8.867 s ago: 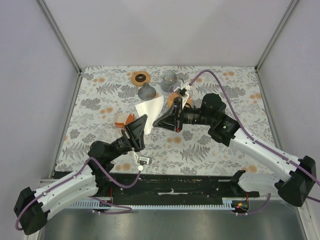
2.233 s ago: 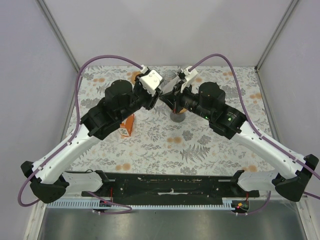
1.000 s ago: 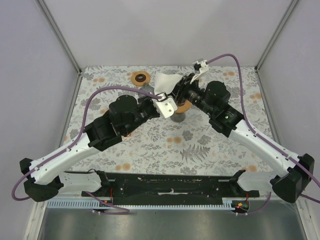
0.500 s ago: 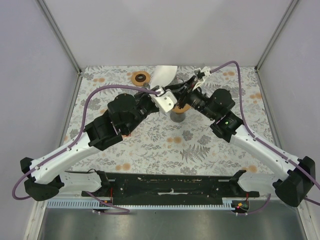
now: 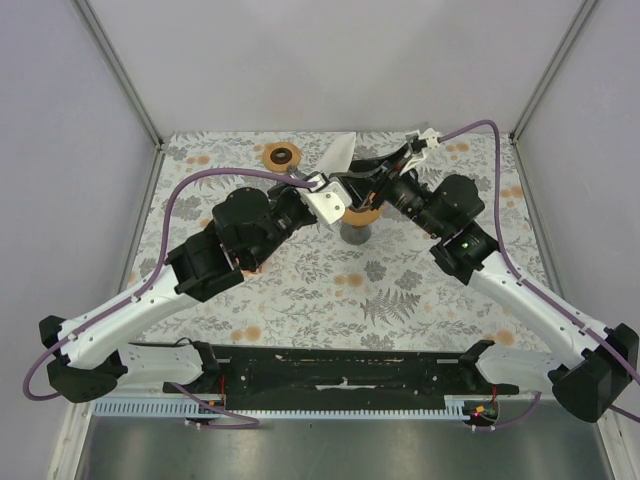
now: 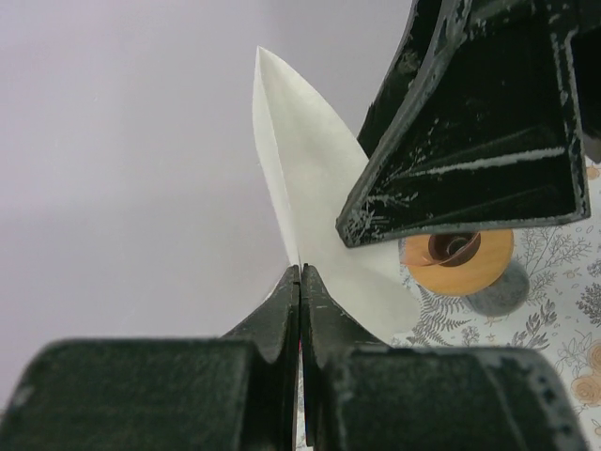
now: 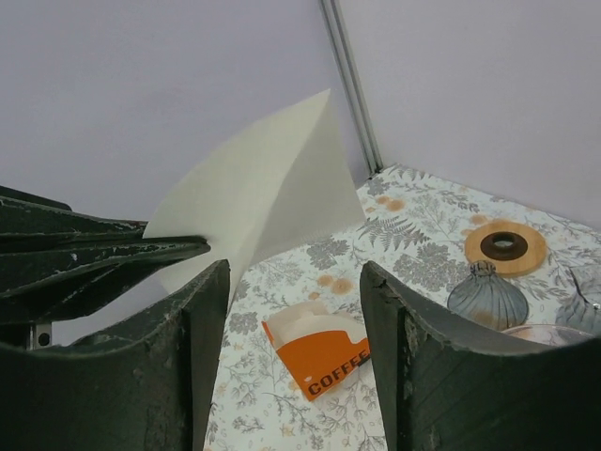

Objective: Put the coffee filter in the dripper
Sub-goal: Adjust the coffee filter.

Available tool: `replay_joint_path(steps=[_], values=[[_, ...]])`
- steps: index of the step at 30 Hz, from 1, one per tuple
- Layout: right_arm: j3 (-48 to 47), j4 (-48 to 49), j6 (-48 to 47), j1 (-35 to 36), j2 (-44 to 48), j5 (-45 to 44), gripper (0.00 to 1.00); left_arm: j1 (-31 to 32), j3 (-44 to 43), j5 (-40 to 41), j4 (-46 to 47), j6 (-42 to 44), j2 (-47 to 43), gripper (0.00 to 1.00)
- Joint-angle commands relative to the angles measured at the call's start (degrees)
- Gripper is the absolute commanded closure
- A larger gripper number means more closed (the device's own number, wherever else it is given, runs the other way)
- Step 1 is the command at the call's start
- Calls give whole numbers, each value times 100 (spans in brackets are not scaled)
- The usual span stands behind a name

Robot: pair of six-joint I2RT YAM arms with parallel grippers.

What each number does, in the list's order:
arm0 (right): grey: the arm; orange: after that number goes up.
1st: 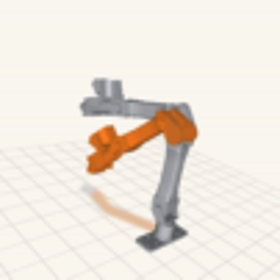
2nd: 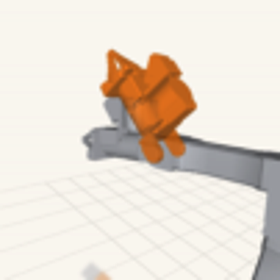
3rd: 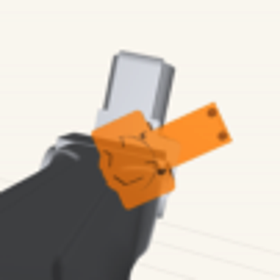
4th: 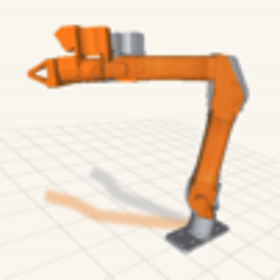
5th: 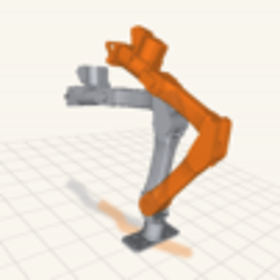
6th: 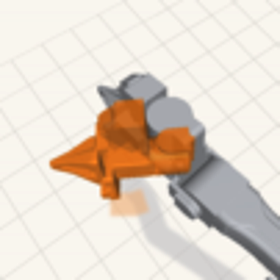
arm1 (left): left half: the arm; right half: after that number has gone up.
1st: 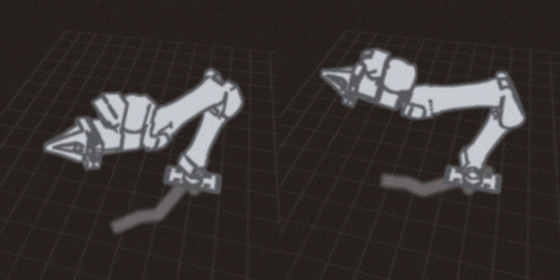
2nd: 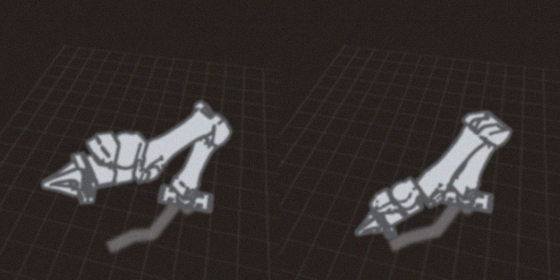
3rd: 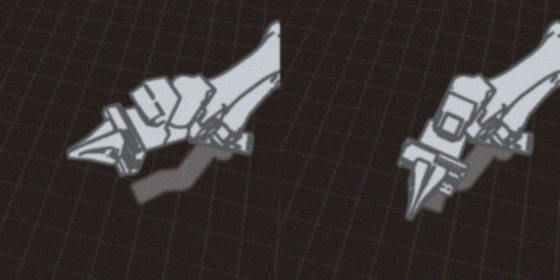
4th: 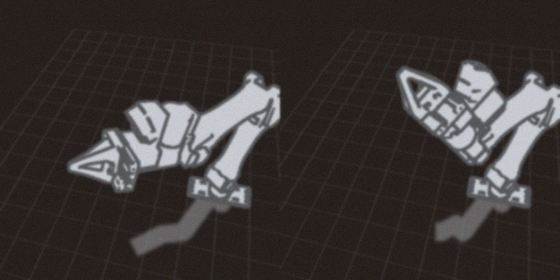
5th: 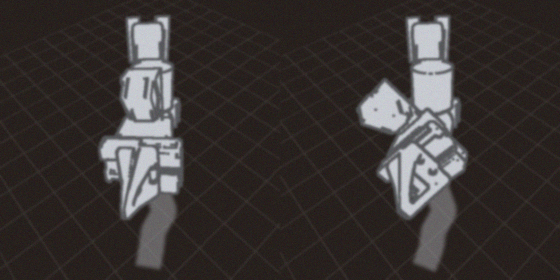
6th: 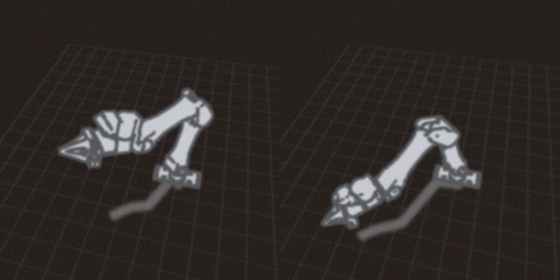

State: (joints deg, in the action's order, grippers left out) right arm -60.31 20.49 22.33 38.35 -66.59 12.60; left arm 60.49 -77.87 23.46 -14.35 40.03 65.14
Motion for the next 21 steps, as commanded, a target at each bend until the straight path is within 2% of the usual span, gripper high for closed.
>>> replay_joint_path(steps=[1, 11, 17, 21], values=[[-94, 25, 17, -108, 278, -21, 35, 7, -141, -70, 213, -198, -151, 98], [-234, 219, 570, -126, 15, 261, 35, 15, -80, -140, 363, 13, -125, 98], [-446, 534, 1063, -126, -363, 252, 50, 16, 69, -220, 485, 373, -160, 98], [-481, 570, 1116, -126, -443, 225, 76, 16, 228, -106, 784, 646, -160, 98]])
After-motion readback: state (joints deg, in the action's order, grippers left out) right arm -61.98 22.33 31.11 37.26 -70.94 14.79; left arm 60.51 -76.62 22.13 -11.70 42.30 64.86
